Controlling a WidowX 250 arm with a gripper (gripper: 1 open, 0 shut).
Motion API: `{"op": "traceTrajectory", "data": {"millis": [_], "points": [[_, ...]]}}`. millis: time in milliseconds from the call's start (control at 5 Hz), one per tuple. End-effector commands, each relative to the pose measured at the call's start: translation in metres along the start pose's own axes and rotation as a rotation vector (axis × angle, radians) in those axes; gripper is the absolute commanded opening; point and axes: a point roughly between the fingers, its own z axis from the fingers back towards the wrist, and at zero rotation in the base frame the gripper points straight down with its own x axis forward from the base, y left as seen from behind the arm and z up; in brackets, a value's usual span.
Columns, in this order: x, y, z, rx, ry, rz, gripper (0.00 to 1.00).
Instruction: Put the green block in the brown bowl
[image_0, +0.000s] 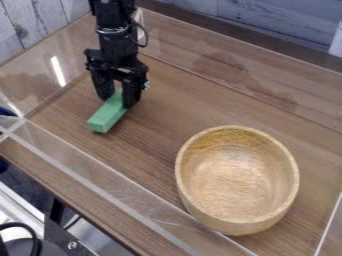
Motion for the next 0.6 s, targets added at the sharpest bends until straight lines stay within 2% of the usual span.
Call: {"op": "traceTrajectory", "data": {"millis": [0,400], "points": [[0.010,0.003,0.039,0.038,-0.106,0.001,1.00],[0.002,-0.007,0.082,0.030,-0.175,-0.001,1.00]]}}
